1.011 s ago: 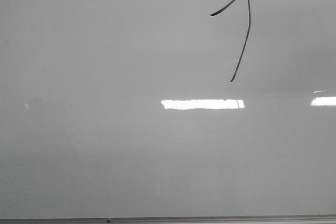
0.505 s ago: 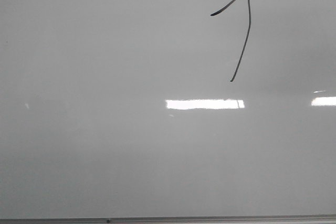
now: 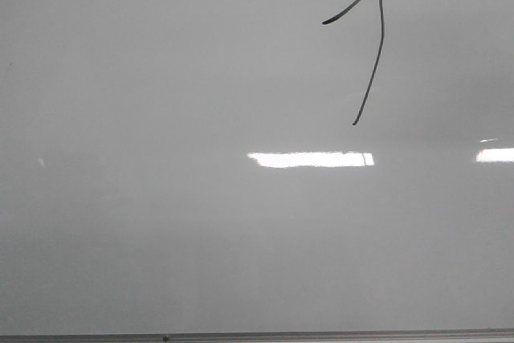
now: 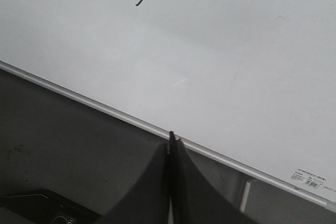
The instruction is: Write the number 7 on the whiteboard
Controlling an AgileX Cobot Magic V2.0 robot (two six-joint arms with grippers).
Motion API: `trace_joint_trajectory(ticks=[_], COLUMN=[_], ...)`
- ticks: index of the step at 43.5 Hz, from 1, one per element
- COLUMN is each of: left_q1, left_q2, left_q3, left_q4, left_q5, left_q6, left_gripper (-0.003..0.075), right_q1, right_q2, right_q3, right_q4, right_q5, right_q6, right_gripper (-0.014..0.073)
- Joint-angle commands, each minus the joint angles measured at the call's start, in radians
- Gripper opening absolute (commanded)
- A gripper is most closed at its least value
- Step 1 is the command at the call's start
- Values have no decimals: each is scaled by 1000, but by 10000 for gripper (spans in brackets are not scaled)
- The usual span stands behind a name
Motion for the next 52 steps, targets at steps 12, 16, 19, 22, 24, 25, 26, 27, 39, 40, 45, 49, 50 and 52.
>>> trace_joint_trajectory(ticks=[12,16,19,22,24,25,26,27,39,40,45,49,50,52], left_q1=[2,2,2,2,2,2,2,2,2,2,2,2,2,2], left_q2=[-14,-14,-14,-14,-14,-14,-14,-14,-14,-13,-13,-13,-13,-13], left_q3=[13,13,13,13,13,13,13,13,13,13,13,13,13,13], left_q4=[-8,-8,-8,-8,-8,-8,-8,-8,-8,-8,-8,-8,-8,-8], left_q5=[-86,-86,-86,-86,-86,-86,-86,-86,-86,-86,-86,-86,-86,-86], left_q6=[1,1,1,1,1,1,1,1,1,1,1,1,1,1], left_gripper=[-20,-20,-20,-20,-20,-20,-20,-20,-20,-20,-20,-20,-20,-20], right_q1=[-237,-277,-305,-326,-335,-340,-342,-344,-390,-393,-399,-399,-399,-399], right_q2=[-268,-345,-395,-431,-455,-464,-474,-482,-558,-558,-557,-557,-557,-557], right_q3=[289,406,486,549,592,609,630,645,786,795,840,837,837,837], right_q4=[-5,-5,-5,-3,0,0,0,0,0,0,2,5,5,7], right_q5=[-468,-582,-651,-708,-742,-762,-776,-791,-935,-948,-1004,-1000,-1002,-1006], right_q6=[1,1,1,1,1,1,1,1,1,1,2,2,2,2], right_gripper=[-66,-66,-66,-66,-66,-66,-66,-66,-66,-66,-66,-66,-66,-66])
